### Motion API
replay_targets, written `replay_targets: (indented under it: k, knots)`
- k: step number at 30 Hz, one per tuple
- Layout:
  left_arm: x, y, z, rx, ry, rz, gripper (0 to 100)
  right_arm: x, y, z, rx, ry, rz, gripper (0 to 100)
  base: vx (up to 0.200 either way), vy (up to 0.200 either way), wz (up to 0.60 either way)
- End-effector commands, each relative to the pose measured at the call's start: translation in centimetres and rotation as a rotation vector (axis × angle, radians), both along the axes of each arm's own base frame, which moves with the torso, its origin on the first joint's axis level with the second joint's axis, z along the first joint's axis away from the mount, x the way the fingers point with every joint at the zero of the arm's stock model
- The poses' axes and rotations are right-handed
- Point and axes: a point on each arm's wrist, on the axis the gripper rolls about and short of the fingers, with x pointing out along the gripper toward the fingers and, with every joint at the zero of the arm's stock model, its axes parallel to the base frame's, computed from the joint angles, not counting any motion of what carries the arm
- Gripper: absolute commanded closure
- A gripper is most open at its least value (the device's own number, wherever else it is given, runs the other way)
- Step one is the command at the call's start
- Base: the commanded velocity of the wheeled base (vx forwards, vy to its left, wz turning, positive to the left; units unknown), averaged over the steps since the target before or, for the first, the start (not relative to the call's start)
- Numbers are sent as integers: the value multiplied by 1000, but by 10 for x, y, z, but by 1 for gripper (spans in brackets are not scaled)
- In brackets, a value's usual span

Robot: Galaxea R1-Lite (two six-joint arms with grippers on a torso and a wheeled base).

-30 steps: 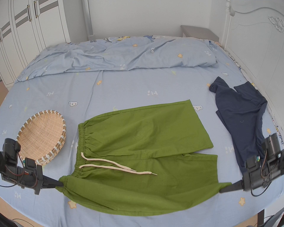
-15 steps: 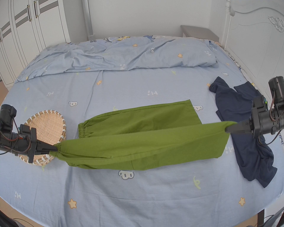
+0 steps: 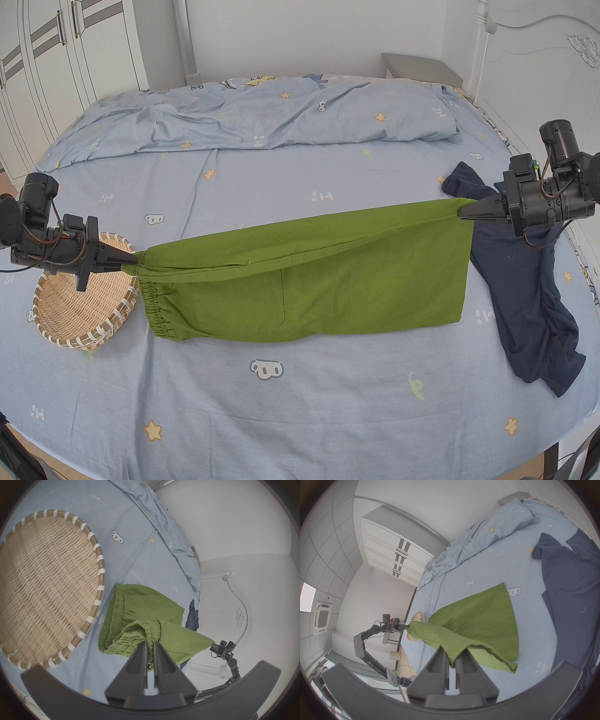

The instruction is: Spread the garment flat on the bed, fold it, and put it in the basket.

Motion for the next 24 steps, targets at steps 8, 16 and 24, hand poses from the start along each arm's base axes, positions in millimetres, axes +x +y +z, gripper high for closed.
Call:
replay_targets:
  k: [8,16,24]
  knots:
    - [55,6,-8,-5,24,-12,100,54,-9,-8,3,-32,-32,100,0,0,0]
    - [69,8,-17,-5,30,-12,100,73,-9,-17,0,-36,-31,100,0,0,0]
    - [74,14,-21,18,35,16,100,102,-4,-43,-2,-49,-21,100,0,0,0]
